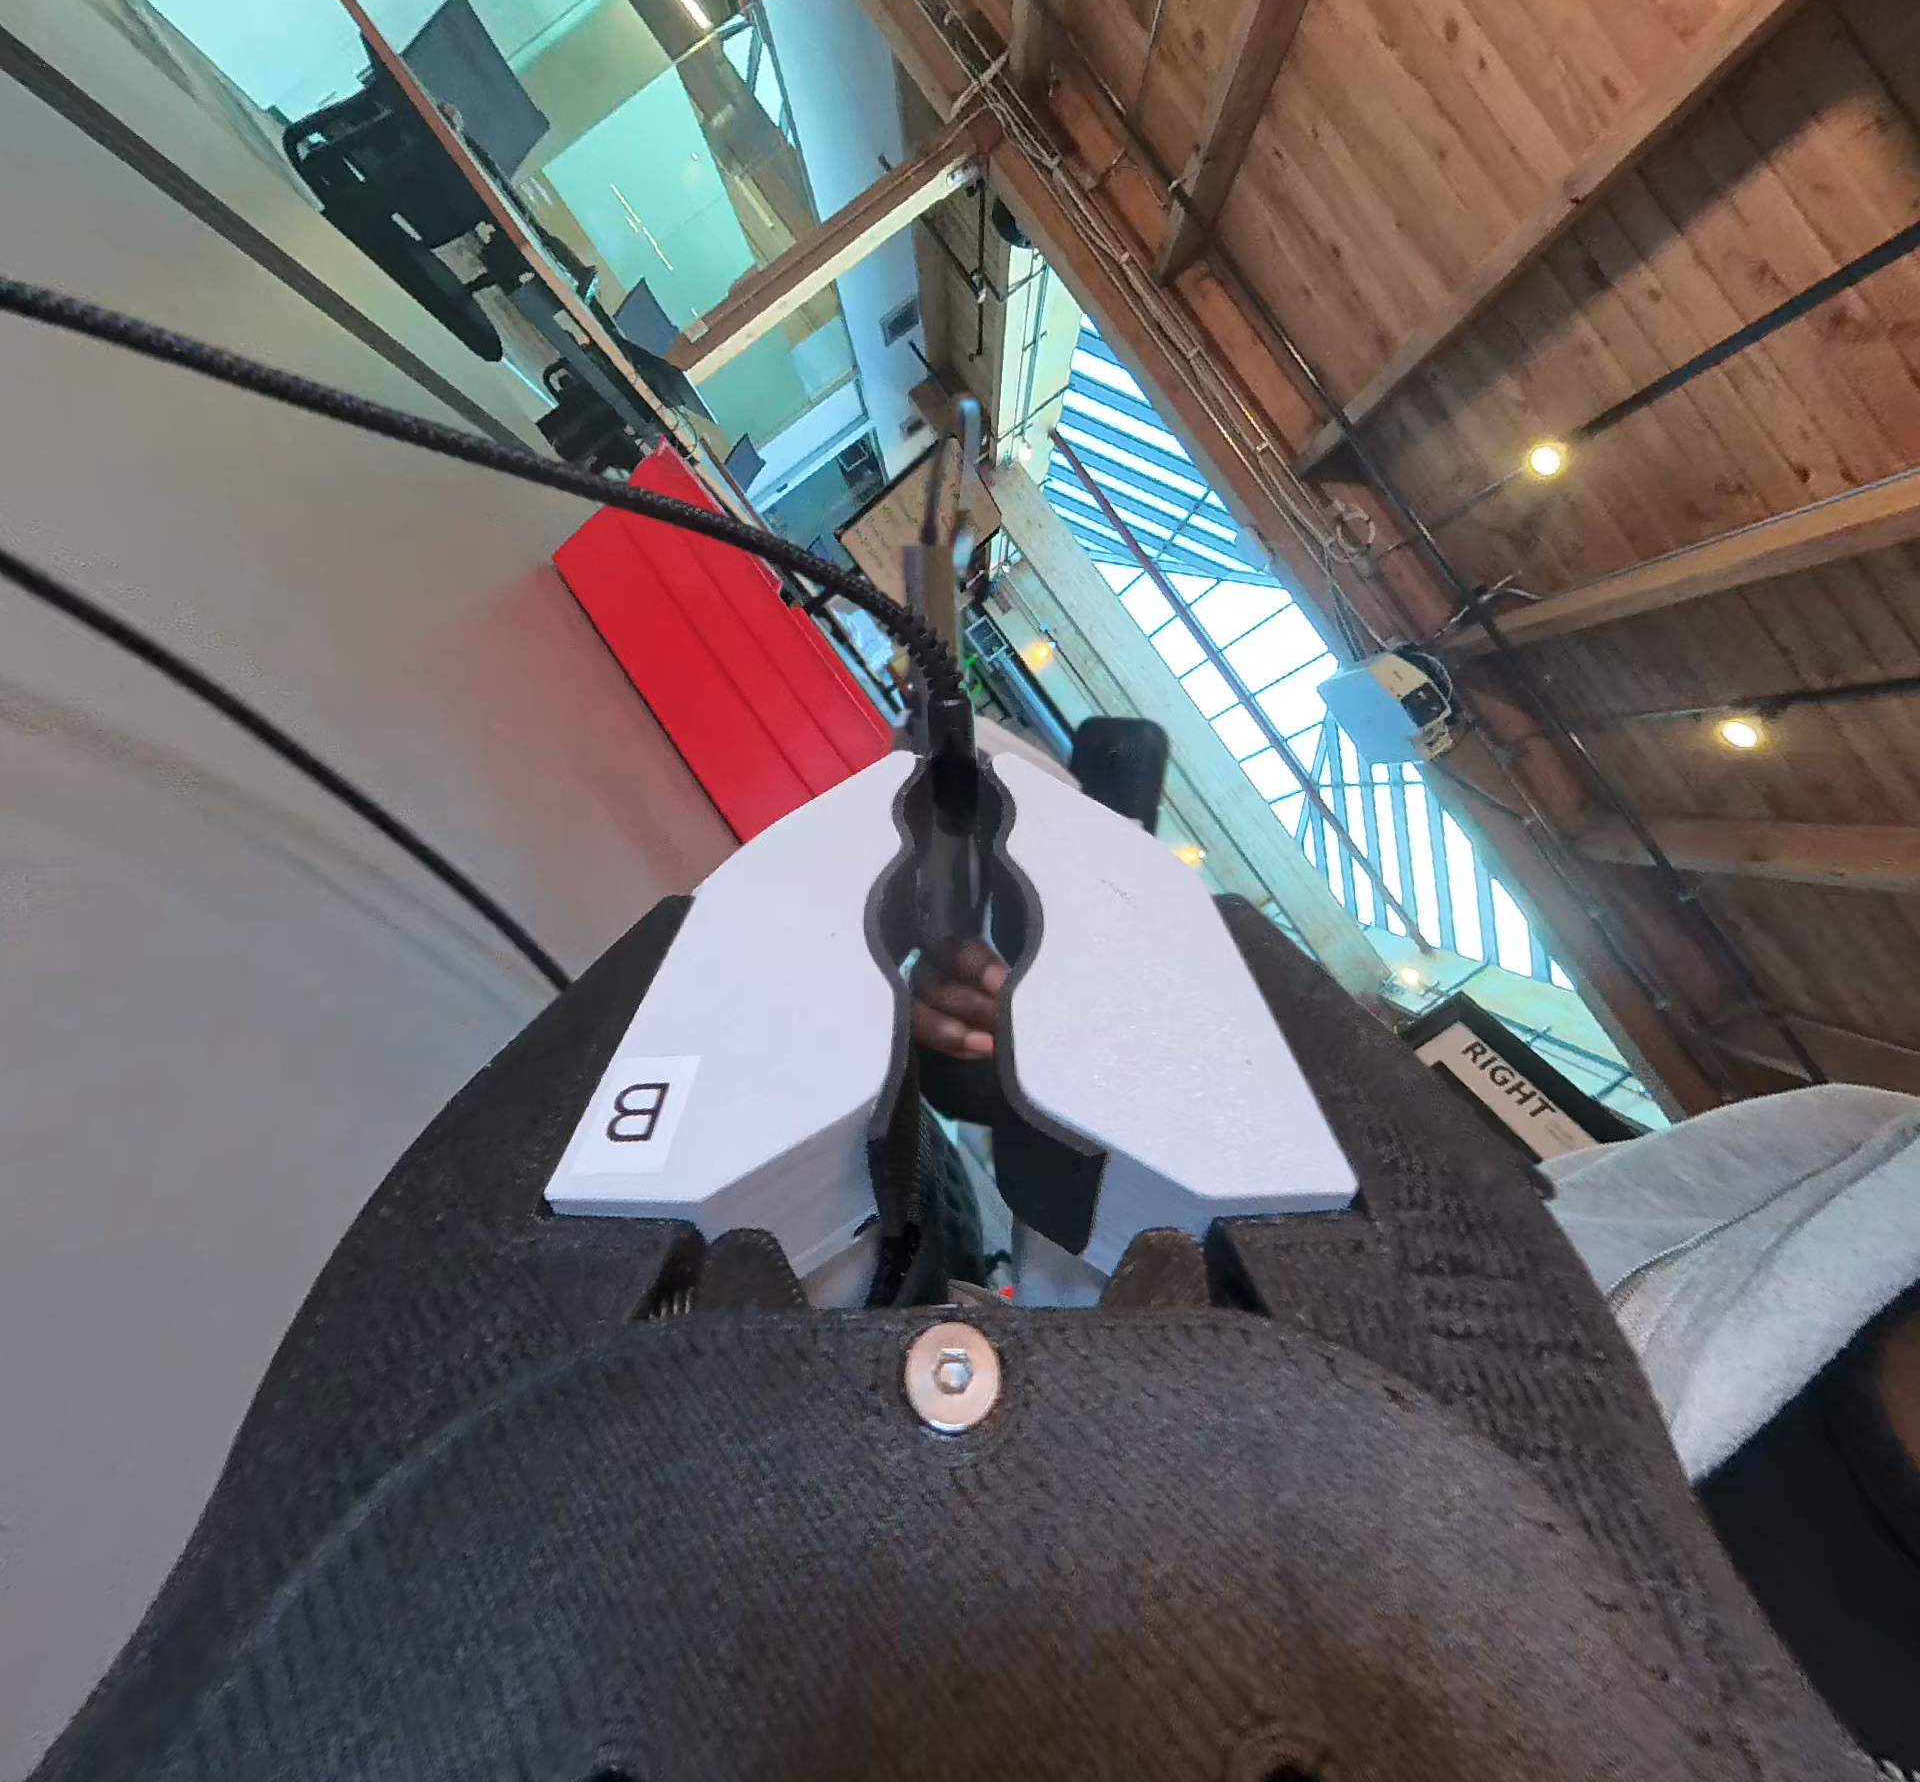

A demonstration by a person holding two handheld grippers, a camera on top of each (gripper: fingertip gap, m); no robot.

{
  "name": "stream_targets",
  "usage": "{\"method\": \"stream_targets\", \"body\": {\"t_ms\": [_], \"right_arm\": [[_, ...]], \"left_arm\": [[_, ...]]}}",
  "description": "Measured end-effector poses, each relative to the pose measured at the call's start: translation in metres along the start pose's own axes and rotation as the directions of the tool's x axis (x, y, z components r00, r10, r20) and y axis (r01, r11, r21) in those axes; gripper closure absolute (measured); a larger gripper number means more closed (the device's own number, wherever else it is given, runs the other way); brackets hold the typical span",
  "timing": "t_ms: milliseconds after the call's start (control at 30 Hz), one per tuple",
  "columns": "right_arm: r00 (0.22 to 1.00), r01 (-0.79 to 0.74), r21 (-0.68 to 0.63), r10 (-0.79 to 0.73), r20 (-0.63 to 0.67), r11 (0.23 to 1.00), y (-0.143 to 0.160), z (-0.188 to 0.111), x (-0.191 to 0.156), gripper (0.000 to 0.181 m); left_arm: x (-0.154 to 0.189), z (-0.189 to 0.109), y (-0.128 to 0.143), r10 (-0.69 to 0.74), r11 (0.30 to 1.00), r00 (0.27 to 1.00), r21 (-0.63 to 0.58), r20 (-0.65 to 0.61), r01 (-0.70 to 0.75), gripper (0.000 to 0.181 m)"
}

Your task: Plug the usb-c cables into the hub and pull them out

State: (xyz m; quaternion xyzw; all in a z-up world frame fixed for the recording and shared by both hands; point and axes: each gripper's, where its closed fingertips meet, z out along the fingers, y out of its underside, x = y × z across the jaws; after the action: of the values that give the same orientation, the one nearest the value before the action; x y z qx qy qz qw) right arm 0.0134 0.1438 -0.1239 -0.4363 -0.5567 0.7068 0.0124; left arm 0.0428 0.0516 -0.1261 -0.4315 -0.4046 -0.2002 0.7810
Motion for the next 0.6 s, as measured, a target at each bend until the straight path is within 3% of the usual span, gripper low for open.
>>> {"method": "stream_targets", "body": {"t_ms": [67,367,600], "right_arm": [[0.998,0.003,-0.022,-0.001,0.063,1.000,-0.005,-0.003,-0.013,0.172],[0.871,-0.356,-0.137,0.382,0.309,0.924,0.040,0.025,-0.049,0.172],[0.875,-0.326,-0.143,0.355,0.329,0.935,0.048,0.036,-0.056,0.172]], "left_arm": [[0.000,0.000,-0.001,0.005,1.000,1.000,0.004,0.001,-0.005,0.173],[0.003,0.001,0.001,0.031,1.000,1.000,0.004,-0.001,-0.031,0.173],[0.000,0.004,0.006,0.066,0.998,0.997,-0.025,0.032,-0.065,0.173]]}}
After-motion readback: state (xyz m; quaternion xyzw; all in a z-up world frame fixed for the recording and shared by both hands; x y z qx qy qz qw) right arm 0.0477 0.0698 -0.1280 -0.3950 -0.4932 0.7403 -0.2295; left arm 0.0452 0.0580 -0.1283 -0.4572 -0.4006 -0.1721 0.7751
